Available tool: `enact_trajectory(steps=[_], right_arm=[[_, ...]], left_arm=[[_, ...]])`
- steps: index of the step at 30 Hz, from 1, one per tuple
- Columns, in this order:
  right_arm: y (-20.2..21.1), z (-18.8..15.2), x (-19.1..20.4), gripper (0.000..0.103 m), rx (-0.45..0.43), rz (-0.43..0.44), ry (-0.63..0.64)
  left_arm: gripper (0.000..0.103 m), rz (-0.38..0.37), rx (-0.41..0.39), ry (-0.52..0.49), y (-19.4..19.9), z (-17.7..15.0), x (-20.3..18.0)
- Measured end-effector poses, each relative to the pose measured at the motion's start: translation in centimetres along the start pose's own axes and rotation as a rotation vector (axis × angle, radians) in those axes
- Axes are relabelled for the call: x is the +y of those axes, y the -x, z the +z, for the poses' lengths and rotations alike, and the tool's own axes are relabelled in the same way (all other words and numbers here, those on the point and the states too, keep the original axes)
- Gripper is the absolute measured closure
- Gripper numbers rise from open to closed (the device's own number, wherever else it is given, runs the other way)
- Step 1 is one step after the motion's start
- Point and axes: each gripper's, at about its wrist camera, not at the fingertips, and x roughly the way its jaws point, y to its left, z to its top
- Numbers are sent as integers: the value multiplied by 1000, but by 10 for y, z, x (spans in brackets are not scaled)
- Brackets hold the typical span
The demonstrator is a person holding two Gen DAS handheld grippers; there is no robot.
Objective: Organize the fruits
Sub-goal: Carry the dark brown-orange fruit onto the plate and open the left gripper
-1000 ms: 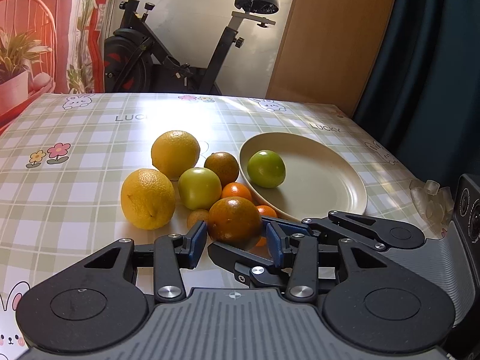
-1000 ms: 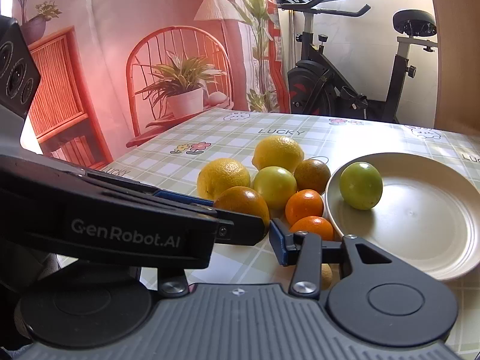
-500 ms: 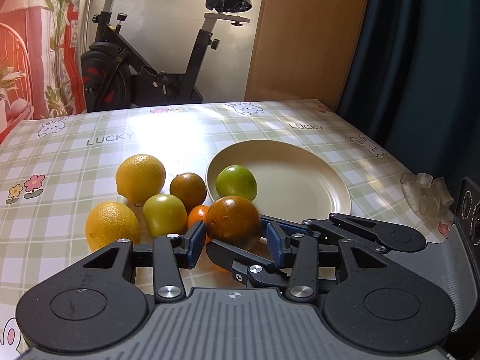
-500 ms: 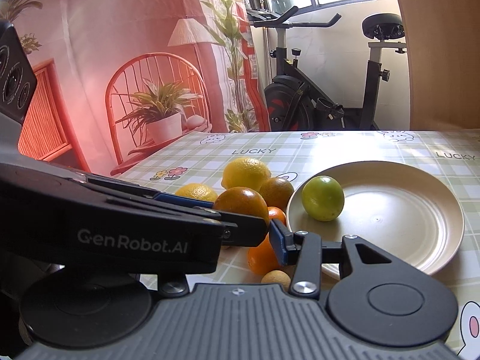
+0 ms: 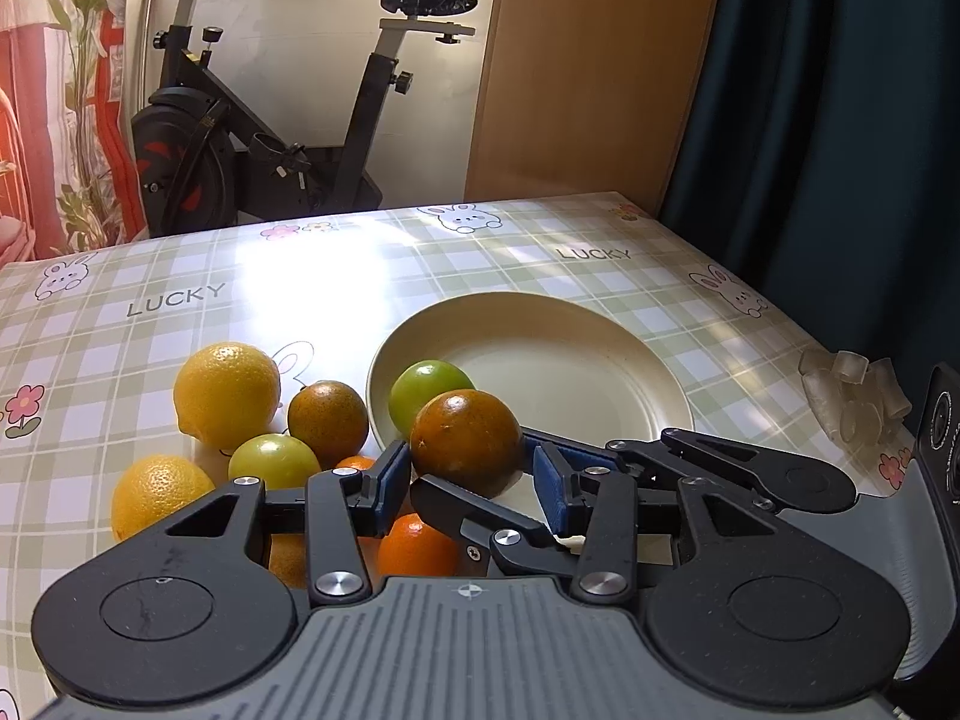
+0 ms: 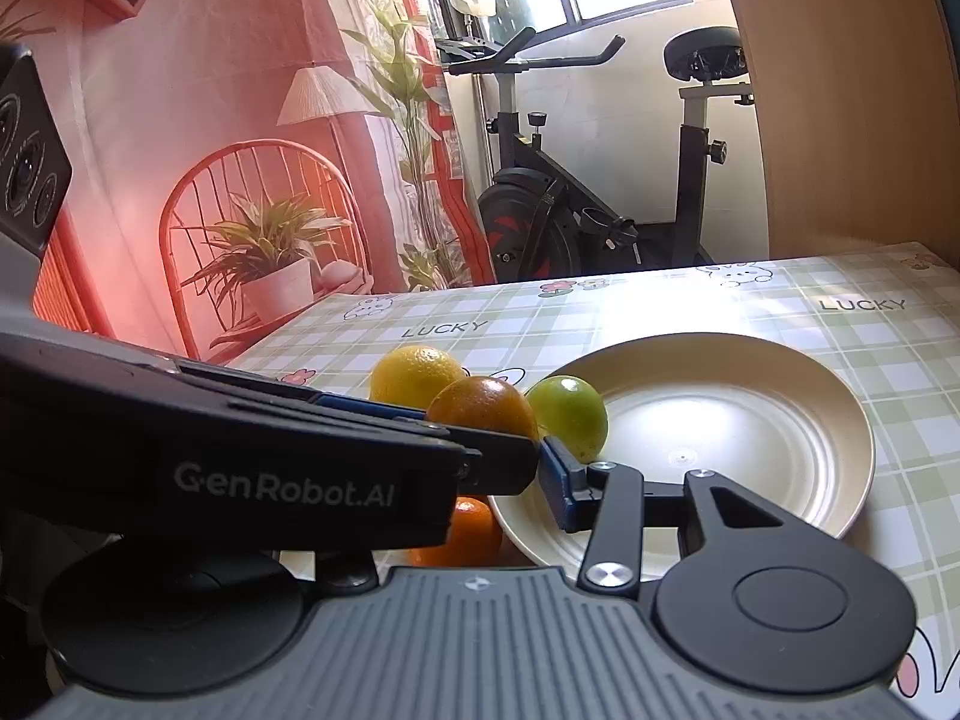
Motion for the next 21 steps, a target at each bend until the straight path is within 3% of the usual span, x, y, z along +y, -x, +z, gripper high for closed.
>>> enact_trajectory(steps=[10, 21], right_arm=[[-17, 4, -16, 57, 35, -13, 25], [-44, 9, -26, 57, 75, 40, 46]], left_arm=[[56, 0, 39, 14, -21, 5, 2], [56, 34, 54, 63, -38, 16, 20]])
